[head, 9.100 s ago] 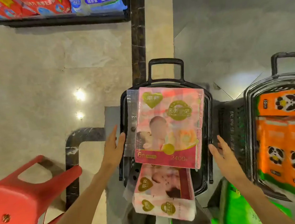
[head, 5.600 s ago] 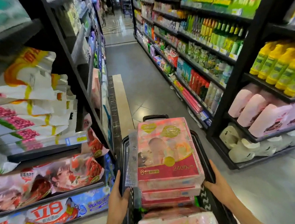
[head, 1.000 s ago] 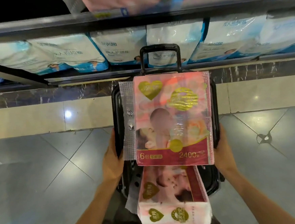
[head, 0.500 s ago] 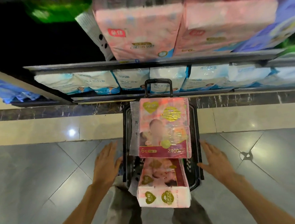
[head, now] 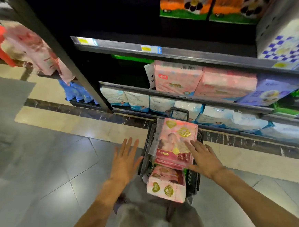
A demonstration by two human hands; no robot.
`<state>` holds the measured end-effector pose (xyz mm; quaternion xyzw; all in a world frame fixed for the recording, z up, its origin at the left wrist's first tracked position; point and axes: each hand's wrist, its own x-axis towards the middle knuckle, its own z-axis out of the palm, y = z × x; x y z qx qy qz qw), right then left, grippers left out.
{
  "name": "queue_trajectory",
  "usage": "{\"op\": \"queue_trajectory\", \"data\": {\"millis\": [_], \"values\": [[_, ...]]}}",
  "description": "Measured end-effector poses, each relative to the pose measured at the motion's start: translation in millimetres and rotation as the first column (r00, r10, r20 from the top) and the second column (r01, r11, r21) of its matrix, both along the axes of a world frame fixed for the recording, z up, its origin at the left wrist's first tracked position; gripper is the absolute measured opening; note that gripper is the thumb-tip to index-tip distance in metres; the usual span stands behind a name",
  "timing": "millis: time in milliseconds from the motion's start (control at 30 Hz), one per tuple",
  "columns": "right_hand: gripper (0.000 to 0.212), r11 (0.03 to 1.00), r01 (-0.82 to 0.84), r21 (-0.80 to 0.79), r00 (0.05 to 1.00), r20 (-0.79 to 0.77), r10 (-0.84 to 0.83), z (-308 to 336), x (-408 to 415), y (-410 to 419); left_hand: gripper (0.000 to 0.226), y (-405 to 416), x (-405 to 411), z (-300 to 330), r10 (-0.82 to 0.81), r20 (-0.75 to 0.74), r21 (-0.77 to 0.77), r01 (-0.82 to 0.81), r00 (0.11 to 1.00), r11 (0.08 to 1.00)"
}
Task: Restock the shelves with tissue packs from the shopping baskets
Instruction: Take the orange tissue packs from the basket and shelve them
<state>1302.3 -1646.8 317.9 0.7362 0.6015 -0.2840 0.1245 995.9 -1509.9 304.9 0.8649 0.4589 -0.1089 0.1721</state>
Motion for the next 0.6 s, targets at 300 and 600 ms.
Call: {"op": "queue_trajectory", "data": {"millis": [300,600], "values": [[0.095,0.964,-0.240,0.119,0.970,0.062,0.234,113,-131,61,0.074,-12,-125,106,0.203,0.141,0.062,-0.213,0.969,0.975],[0.096,0.802,-0.520,0.293,0.851,0.098,0.516,184,-341,163,0.084,-1,-307,167,0.425,0.236,0.166,-0.467,0.874,0.868]]}}
